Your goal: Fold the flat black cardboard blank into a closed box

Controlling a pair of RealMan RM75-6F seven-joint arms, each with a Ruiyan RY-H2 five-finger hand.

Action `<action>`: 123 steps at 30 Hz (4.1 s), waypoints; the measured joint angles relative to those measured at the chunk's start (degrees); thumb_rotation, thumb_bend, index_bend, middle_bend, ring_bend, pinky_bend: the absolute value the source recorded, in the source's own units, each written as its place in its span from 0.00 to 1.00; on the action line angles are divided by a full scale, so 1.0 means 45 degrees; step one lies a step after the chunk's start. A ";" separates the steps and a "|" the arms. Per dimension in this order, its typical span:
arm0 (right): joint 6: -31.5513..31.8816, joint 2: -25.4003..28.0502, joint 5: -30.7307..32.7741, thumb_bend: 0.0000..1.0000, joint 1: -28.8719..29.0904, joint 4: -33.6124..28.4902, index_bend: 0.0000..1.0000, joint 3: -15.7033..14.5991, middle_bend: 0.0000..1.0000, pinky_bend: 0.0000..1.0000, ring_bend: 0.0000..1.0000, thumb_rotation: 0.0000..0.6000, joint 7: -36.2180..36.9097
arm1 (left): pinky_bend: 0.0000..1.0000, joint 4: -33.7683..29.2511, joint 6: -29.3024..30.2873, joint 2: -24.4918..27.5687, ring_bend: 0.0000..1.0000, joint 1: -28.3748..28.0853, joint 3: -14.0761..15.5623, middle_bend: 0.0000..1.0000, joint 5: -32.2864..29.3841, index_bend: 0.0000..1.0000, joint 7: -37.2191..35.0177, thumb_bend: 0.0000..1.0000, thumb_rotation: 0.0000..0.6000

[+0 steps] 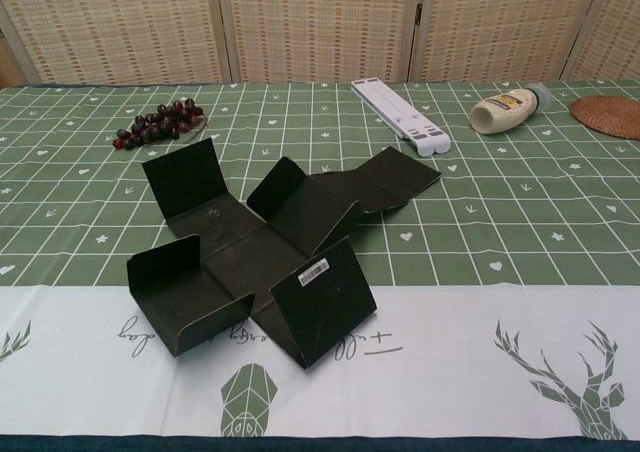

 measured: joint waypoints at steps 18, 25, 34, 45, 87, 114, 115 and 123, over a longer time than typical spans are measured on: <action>-0.3713 0.0524 -0.0328 0.10 0.2646 -0.1138 0.00 0.0659 0.12 0.82 0.63 1.00 -0.0794 | 0.28 -0.0091 -0.0229 0.0146 0.05 0.0088 -0.0047 0.02 0.0079 0.05 -0.0477 0.10 1.00; -0.7209 0.0034 0.1076 0.10 0.5143 -0.1194 0.00 0.1493 0.07 0.86 0.67 1.00 -0.1539 | 0.27 -0.0068 -0.0152 0.0190 0.05 0.0214 -0.0054 0.02 0.0043 0.05 -0.0564 0.10 1.00; -1.0721 -0.2017 0.4118 0.10 0.8477 0.0875 0.00 0.2255 0.06 0.87 0.68 1.00 -0.2902 | 0.27 -0.0044 -0.0174 0.0264 0.05 0.0245 -0.0129 0.02 0.0033 0.05 -0.0672 0.10 1.00; -1.2911 -0.4019 0.6677 0.11 1.1594 0.3770 0.00 0.1802 0.06 0.87 0.70 1.00 -0.4507 | 0.27 -0.0051 -0.0209 0.0351 0.04 0.0338 -0.0116 0.02 0.0014 0.05 -0.0946 0.10 1.00; -1.2870 -0.7135 0.8573 0.11 1.4337 0.7757 0.27 -0.0073 0.36 0.91 0.74 1.00 -0.3706 | 0.27 0.0782 -0.0732 0.0226 0.05 -0.0099 -0.0432 0.02 0.0227 0.07 -0.1613 0.10 1.00; -0.8524 -0.6225 1.4296 0.14 1.2747 0.3574 0.28 0.0169 0.39 0.92 0.75 1.00 -0.6024 | 0.27 0.5286 -0.4642 -0.3447 0.14 -0.4621 -0.1264 0.00 0.1125 0.00 -0.0936 0.05 1.00; -0.8513 -0.6200 1.4312 0.14 1.2715 0.3522 0.28 0.0180 0.39 0.92 0.75 1.00 -0.6037 | 0.26 0.5441 -0.4738 -0.3582 0.14 -0.4715 -0.1272 0.00 0.1064 0.00 -0.0881 0.05 1.00; -0.8424 -0.6159 1.4279 0.14 1.2516 0.3374 0.28 0.0270 0.39 0.92 0.75 1.00 -0.6073 | 0.25 0.6335 -0.5036 -0.4527 0.10 -0.5145 -0.1193 0.00 0.0763 0.00 -0.0355 0.04 1.00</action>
